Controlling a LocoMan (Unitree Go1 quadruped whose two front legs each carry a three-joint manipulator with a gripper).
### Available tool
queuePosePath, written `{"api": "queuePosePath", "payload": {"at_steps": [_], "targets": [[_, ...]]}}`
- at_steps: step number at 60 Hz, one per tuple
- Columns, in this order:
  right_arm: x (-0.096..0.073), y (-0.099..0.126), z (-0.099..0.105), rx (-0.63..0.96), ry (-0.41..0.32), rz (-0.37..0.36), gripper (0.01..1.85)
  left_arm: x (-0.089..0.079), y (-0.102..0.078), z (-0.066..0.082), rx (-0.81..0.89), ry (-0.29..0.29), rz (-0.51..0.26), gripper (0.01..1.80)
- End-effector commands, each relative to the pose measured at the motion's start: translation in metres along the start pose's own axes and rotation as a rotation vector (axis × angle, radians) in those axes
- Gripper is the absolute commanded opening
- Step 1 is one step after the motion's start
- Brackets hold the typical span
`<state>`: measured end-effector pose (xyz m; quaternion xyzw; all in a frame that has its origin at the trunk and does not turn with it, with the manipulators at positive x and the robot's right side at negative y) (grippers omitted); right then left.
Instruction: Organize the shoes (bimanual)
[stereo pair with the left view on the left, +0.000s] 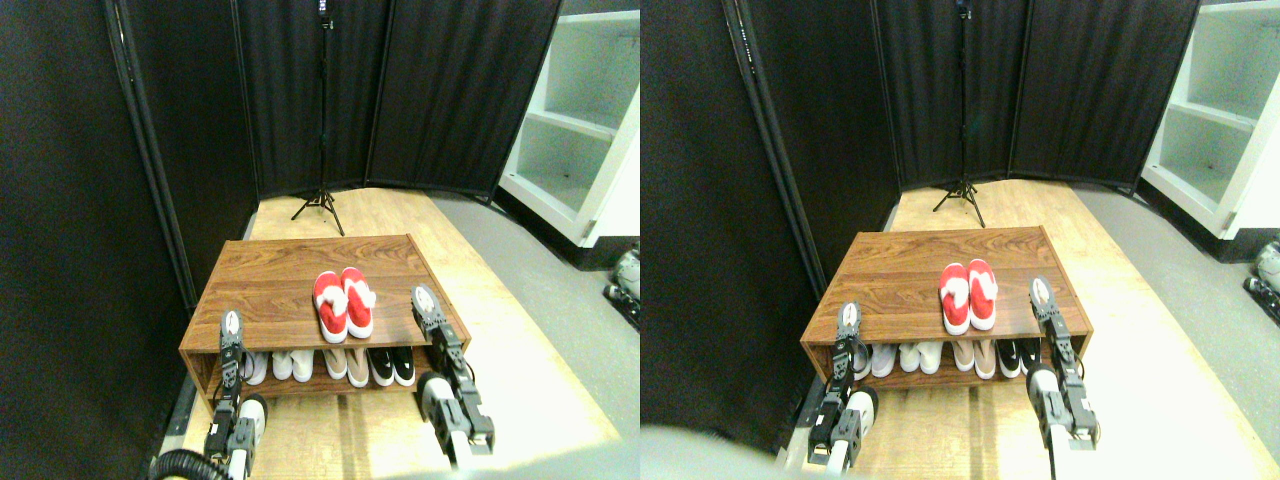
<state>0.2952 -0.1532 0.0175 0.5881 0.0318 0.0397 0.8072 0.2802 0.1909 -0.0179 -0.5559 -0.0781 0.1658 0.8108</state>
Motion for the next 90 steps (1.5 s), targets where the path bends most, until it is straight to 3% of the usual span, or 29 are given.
{"api": "queuePosePath", "payload": {"at_steps": [1, 8, 14, 36, 59, 66, 90], "targets": [[-0.012, 0.011, -0.001, 0.029, 0.014, 0.082, 0.01, -0.002, -0.009, 0.001, -0.024, -0.008, -0.022, 0.01], [-0.025, 0.008, -0.009, 0.035, 0.032, 0.087, 0.01, -0.004, -0.009, 0.001, -0.034, -0.005, -0.011, 0.01], [-0.031, 0.005, -0.014, 0.008, 0.049, 0.106, 0.01, -0.006, -0.009, 0.004, -0.031, 0.038, -0.009, 0.01], [-0.041, 0.002, -0.023, 0.021, 0.048, 0.070, 0.01, -0.004, 0.000, 0.013, -0.065, 0.199, 0.035, 0.01], [-0.042, -0.001, -0.026, 0.035, 0.047, 0.050, 0.01, -0.004, 0.013, 0.024, -0.096, 0.220, 0.066, 0.01], [-0.041, -0.002, -0.026, 0.031, 0.041, 0.039, 0.01, -0.003, 0.013, 0.027, -0.129, 0.277, 0.080, 0.01], [-0.039, -0.005, -0.024, 0.047, 0.030, 0.014, 0.01, 0.001, 0.011, 0.028, -0.191, 0.277, 0.134, 0.01]]}}
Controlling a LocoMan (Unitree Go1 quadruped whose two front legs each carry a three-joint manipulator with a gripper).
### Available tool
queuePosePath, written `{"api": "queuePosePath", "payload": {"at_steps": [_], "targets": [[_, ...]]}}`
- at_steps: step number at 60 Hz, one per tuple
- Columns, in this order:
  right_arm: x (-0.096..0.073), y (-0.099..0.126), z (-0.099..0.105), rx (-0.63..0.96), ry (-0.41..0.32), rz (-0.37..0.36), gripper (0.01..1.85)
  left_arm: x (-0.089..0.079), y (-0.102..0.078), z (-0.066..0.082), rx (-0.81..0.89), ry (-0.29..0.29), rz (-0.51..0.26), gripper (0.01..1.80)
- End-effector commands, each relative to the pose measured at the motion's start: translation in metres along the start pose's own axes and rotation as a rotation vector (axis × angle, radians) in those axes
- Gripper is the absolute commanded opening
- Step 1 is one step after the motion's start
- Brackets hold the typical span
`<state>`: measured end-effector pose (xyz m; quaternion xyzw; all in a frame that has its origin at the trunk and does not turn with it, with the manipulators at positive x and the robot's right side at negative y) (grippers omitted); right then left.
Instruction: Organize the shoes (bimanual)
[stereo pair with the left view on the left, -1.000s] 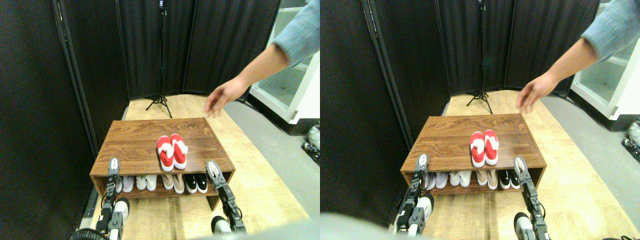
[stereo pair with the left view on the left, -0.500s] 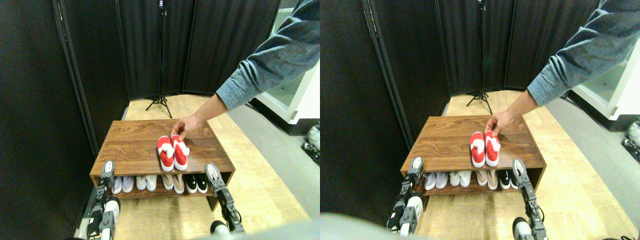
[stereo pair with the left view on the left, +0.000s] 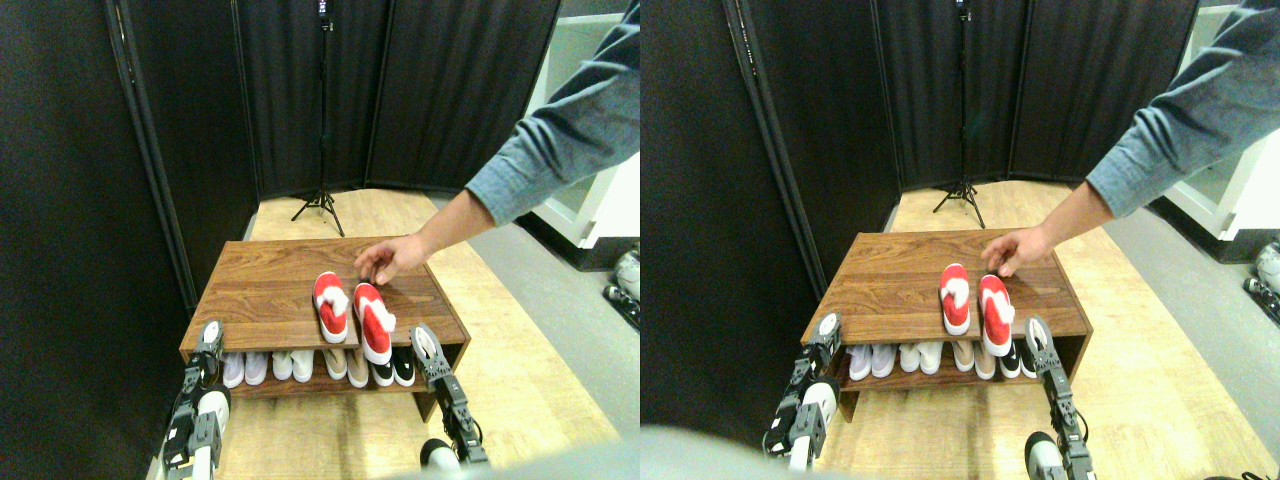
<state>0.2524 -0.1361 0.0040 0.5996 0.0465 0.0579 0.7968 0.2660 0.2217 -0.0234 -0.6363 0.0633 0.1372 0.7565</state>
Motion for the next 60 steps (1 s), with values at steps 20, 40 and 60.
{"api": "queuePosePath", "payload": {"at_steps": [20, 40, 60], "targets": [[-0.006, 0.010, -0.004, 0.112, -0.003, -0.111, 0.78, 0.010, -0.006, -0.002, -0.072, 0.023, -0.031, 0.01], [-0.001, -0.016, -0.041, 0.156, 0.074, -0.193, 1.70, 0.011, -0.007, -0.005, -0.059, -0.002, -0.044, 0.01], [0.020, -0.035, -0.066, 0.172, 0.085, -0.219, 1.71, 0.004, -0.003, 0.002, -0.043, -0.048, -0.032, 0.01]]}}
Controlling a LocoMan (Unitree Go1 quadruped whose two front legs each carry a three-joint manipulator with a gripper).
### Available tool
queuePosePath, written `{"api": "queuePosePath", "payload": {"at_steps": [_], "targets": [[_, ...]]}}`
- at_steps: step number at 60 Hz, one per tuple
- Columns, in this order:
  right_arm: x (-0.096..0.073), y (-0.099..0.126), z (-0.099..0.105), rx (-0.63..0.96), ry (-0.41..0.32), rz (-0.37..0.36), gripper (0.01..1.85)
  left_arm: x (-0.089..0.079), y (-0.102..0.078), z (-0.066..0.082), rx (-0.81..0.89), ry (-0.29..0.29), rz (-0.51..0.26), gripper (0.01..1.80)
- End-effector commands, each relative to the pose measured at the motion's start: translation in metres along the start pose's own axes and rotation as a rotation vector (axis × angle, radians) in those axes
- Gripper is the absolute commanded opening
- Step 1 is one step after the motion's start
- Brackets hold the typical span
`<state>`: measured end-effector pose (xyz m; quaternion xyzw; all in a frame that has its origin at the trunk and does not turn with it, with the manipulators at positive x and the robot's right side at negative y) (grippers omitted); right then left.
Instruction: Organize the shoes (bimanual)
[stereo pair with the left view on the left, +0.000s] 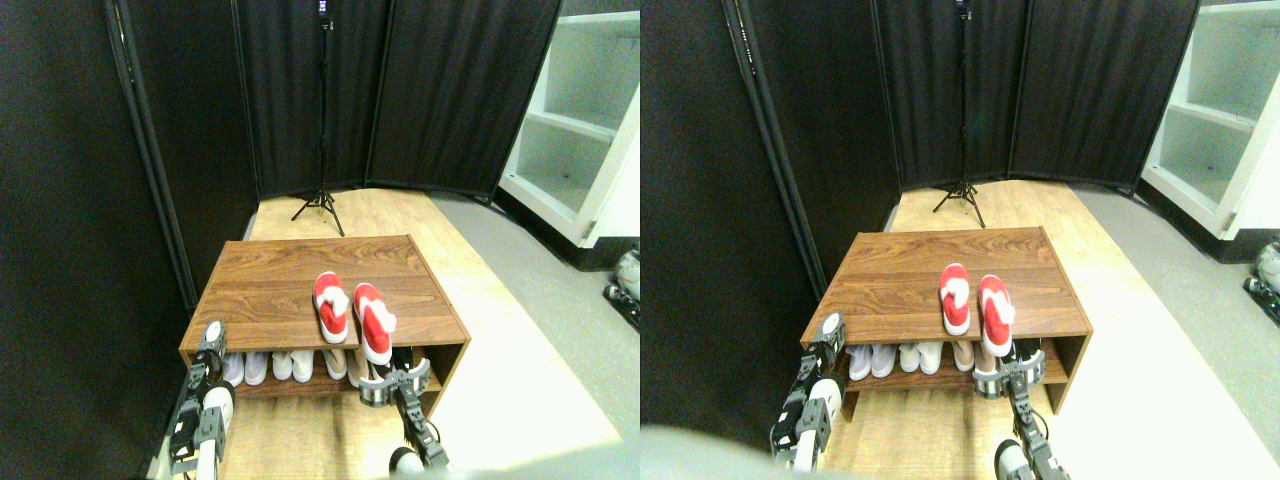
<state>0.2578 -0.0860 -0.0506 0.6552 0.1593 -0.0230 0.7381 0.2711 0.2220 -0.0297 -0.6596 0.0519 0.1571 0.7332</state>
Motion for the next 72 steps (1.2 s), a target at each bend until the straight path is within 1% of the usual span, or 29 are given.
{"api": "queuePosePath", "payload": {"at_steps": [1, 8, 10, 20, 21, 25, 28, 30, 32, 33, 40, 47, 49, 53, 56, 62, 65, 66, 67, 68, 72], "targets": [[0.007, 0.004, -0.004, -0.010, 0.005, 0.033, 1.70, -0.003, -0.008, 0.003, 0.027, -0.011, -0.053, 0.01], [0.015, 0.001, -0.006, 0.009, 0.007, 0.042, 1.67, -0.005, -0.006, 0.007, 0.042, 0.000, -0.062, 0.01], [0.018, 0.000, -0.006, 0.016, 0.004, 0.043, 1.66, -0.006, -0.006, 0.008, 0.037, -0.009, -0.055, 0.01], [0.030, 0.002, -0.004, -0.010, -0.021, 0.037, 1.60, -0.007, -0.004, 0.012, 0.026, -0.008, -0.054, 0.01], [0.034, 0.002, -0.004, -0.018, -0.033, 0.030, 1.60, -0.007, -0.003, 0.012, 0.033, -0.015, -0.058, 0.01], [0.039, 0.003, -0.003, -0.027, -0.039, 0.029, 1.58, -0.008, -0.003, 0.012, 0.037, -0.024, -0.054, 0.01], [0.048, 0.004, -0.003, -0.031, -0.049, 0.019, 1.56, -0.008, -0.003, 0.013, 0.034, -0.033, -0.049, 0.01], [0.053, 0.003, -0.002, -0.031, -0.049, 0.013, 1.56, -0.008, -0.003, 0.013, 0.025, -0.029, -0.050, 0.01], [0.054, 0.003, -0.002, -0.030, -0.050, 0.011, 1.57, -0.008, -0.003, 0.013, 0.025, -0.030, -0.051, 0.01], [0.060, 0.002, -0.002, -0.025, -0.056, 0.004, 1.56, -0.009, -0.003, 0.013, 0.023, -0.033, -0.051, 0.01], [0.070, -0.001, 0.000, -0.016, -0.064, -0.021, 1.56, -0.009, -0.003, 0.014, 0.030, -0.033, -0.057, 0.01], [0.074, -0.003, 0.001, -0.020, -0.059, -0.033, 1.56, -0.009, -0.003, 0.014, 0.043, -0.027, -0.072, 0.01], [0.076, -0.005, 0.002, -0.021, -0.055, -0.038, 1.54, -0.010, -0.002, 0.014, 0.048, -0.036, -0.074, 0.01], [0.079, -0.006, 0.003, -0.016, -0.050, -0.042, 1.55, -0.009, -0.001, 0.014, 0.047, -0.037, -0.072, 0.01], [0.078, -0.006, 0.003, -0.011, -0.048, -0.044, 1.57, -0.009, -0.001, 0.014, 0.046, -0.040, -0.071, 0.01], [0.070, -0.005, 0.004, -0.001, -0.037, -0.040, 1.59, -0.009, -0.002, 0.013, 0.043, -0.042, -0.068, 0.01], [0.058, 0.000, 0.005, -0.004, -0.020, -0.026, 1.56, -0.008, -0.001, 0.012, 0.026, -0.051, -0.067, 0.01], [0.058, 0.000, 0.005, -0.004, -0.020, -0.026, 1.56, -0.008, -0.001, 0.012, 0.026, -0.051, -0.067, 0.01], [0.053, 0.002, 0.005, 0.005, -0.005, -0.020, 1.57, -0.007, -0.001, 0.011, 0.023, -0.052, -0.067, 0.01], [0.053, 0.002, 0.005, 0.005, -0.005, -0.020, 1.57, -0.007, -0.001, 0.011, 0.023, -0.052, -0.067, 0.01], [0.040, 0.007, 0.006, 0.008, 0.036, 0.020, 1.61, -0.006, -0.001, 0.010, 0.015, -0.055, -0.063, 0.01]]}}
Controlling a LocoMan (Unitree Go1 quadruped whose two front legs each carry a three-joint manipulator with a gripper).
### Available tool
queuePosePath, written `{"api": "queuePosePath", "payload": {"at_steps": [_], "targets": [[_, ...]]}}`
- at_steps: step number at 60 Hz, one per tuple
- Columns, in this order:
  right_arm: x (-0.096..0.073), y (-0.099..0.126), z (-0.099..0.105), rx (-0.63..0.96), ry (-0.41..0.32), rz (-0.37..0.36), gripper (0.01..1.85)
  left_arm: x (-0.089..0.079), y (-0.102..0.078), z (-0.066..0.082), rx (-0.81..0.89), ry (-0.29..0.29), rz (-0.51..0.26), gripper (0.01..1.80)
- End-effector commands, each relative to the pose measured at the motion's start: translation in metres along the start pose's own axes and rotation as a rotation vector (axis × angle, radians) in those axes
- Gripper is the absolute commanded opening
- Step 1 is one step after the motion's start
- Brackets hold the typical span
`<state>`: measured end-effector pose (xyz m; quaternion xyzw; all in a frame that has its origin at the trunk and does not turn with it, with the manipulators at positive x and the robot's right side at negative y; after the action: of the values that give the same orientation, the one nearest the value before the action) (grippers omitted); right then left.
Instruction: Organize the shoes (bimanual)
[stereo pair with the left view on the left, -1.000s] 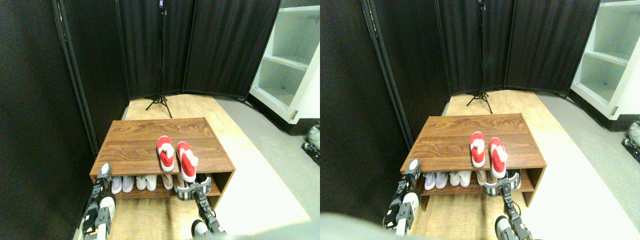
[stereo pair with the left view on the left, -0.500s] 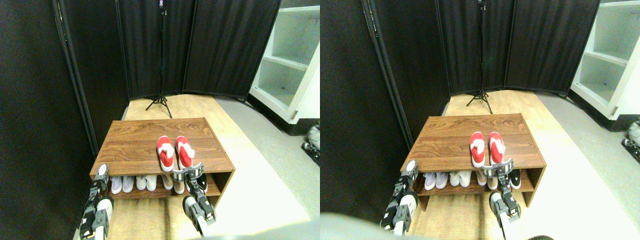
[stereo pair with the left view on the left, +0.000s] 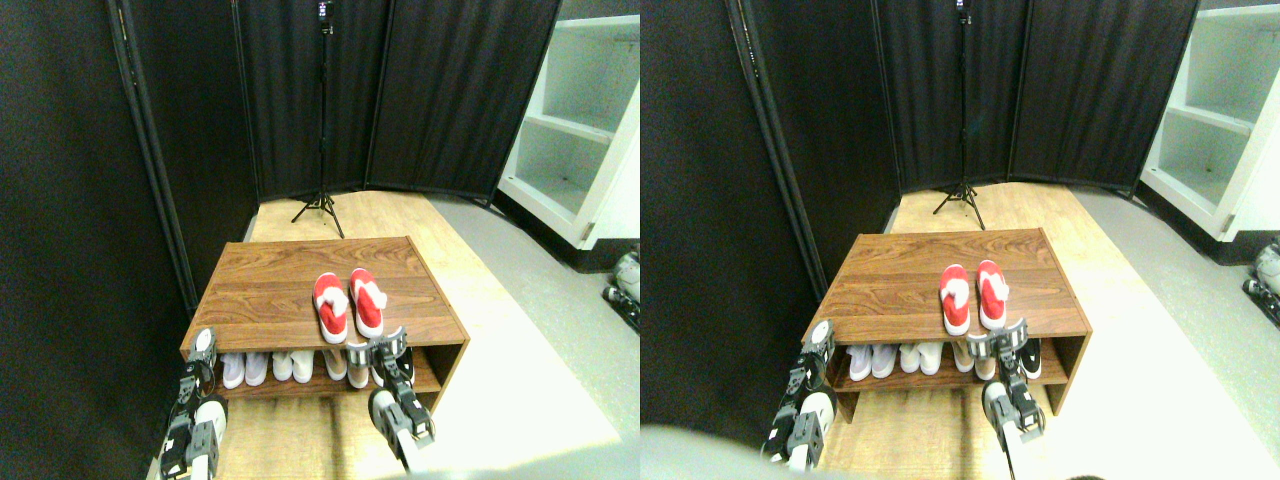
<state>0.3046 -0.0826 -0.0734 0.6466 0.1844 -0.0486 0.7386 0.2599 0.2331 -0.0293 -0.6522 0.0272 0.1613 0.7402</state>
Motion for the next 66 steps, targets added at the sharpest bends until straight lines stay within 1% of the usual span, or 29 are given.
{"api": "queuePosePath", "payload": {"at_steps": [1, 3, 4, 7, 11, 18, 26, 27, 29, 31, 34, 38, 39, 40, 41, 44, 48, 49, 51, 53, 55, 59, 60, 61, 62, 63, 64, 65, 66], "targets": [[-0.014, 0.017, 0.001, 0.015, 0.037, 0.097, 1.61, 0.003, -0.004, -0.002, 0.004, -0.012, -0.034, 0.01], [-0.022, 0.020, 0.002, 0.022, 0.049, 0.108, 1.62, 0.004, -0.004, -0.003, 0.004, -0.017, -0.031, 0.01], [-0.022, 0.020, 0.002, 0.022, 0.049, 0.108, 1.62, 0.004, -0.004, -0.003, 0.004, -0.017, -0.031, 0.01], [-0.032, 0.022, 0.003, 0.029, 0.068, 0.130, 1.63, 0.005, -0.004, -0.004, 0.008, -0.001, -0.037, 0.01], [-0.045, 0.027, 0.005, 0.041, 0.075, 0.140, 1.63, 0.007, -0.004, -0.006, -0.004, -0.003, -0.031, 0.01], [-0.054, 0.030, 0.012, 0.041, 0.085, 0.173, 1.62, 0.008, -0.005, -0.009, 0.013, -0.006, -0.027, 0.01], [-0.059, 0.036, 0.024, 0.041, 0.059, 0.182, 1.60, 0.011, -0.006, -0.011, 0.040, -0.005, -0.029, 0.01], [-0.060, 0.038, 0.030, 0.041, 0.034, 0.195, 1.58, 0.011, -0.006, -0.012, 0.038, -0.011, -0.028, 0.01], [-0.060, 0.039, 0.033, 0.034, 0.018, 0.210, 1.58, 0.011, -0.007, -0.012, 0.024, -0.013, -0.026, 0.01], [-0.061, 0.039, 0.035, 0.031, 0.012, 0.213, 1.57, 0.011, -0.007, -0.012, 0.020, -0.012, -0.025, 0.01], [-0.062, 0.043, 0.043, 0.012, -0.029, 0.216, 1.54, 0.011, -0.008, -0.013, 0.020, -0.015, -0.023, 0.01], [-0.063, 0.045, 0.048, 0.000, -0.052, 0.225, 1.51, 0.010, -0.008, -0.014, 0.014, -0.023, -0.020, 0.01], [-0.063, 0.047, 0.054, -0.015, -0.087, 0.228, 1.44, 0.010, -0.008, -0.014, 0.007, -0.019, -0.020, 0.01], [-0.063, 0.047, 0.054, -0.015, -0.087, 0.228, 1.44, 0.010, -0.008, -0.014, 0.007, -0.019, -0.020, 0.01], [-0.062, 0.048, 0.059, -0.024, -0.115, 0.233, 1.39, 0.010, -0.008, -0.014, 0.005, -0.020, -0.020, 0.01], [-0.060, 0.049, 0.064, -0.023, -0.125, 0.242, 1.35, 0.010, -0.008, -0.014, 0.011, -0.019, -0.020, 0.01], [-0.056, 0.052, 0.075, -0.040, -0.162, 0.256, 1.23, 0.010, -0.008, -0.014, 0.020, -0.018, -0.024, 0.01], [-0.054, 0.052, 0.077, -0.043, -0.184, 0.245, 1.20, 0.010, -0.008, -0.014, 0.022, -0.012, -0.026, 0.01], [-0.054, 0.053, 0.078, -0.041, -0.195, 0.239, 1.18, 0.009, -0.008, -0.014, 0.025, -0.010, -0.028, 0.01], [-0.051, 0.054, 0.084, 0.007, -0.233, 0.218, 1.08, 0.009, -0.008, -0.014, 0.044, -0.015, -0.030, 0.01], [-0.050, 0.054, 0.085, 0.012, -0.239, 0.216, 1.05, 0.009, -0.008, -0.013, 0.042, -0.016, -0.030, 0.01], [-0.043, 0.054, 0.092, -0.022, -0.296, 0.203, 0.81, 0.008, -0.008, -0.013, 0.033, -0.003, -0.037, 0.01], [-0.041, 0.054, 0.094, -0.036, -0.317, 0.193, 0.67, 0.007, -0.008, -0.013, 0.029, -0.004, -0.038, 0.01], [-0.040, 0.054, 0.095, -0.038, -0.327, 0.188, 0.61, 0.007, -0.008, -0.013, 0.027, -0.006, -0.038, 0.01], [-0.040, 0.054, 0.095, -0.038, -0.327, 0.188, 0.61, 0.007, -0.008, -0.013, 0.027, -0.006, -0.038, 0.01], [-0.034, 0.053, 0.098, -0.056, -0.369, 0.190, 0.38, 0.006, -0.008, -0.012, 0.019, -0.009, -0.036, 0.01], [-0.034, 0.053, 0.098, -0.056, -0.369, 0.190, 0.38, 0.006, -0.008, -0.012, 0.019, -0.009, -0.036, 0.01], [-0.029, 0.053, 0.100, -0.050, -0.388, 0.190, 0.18, 0.006, -0.008, -0.012, 0.016, -0.004, -0.039, 0.01], [-0.029, 0.053, 0.100, -0.050, -0.388, 0.190, 0.18, 0.006, -0.008, -0.012, 0.016, -0.004, -0.039, 0.01]]}}
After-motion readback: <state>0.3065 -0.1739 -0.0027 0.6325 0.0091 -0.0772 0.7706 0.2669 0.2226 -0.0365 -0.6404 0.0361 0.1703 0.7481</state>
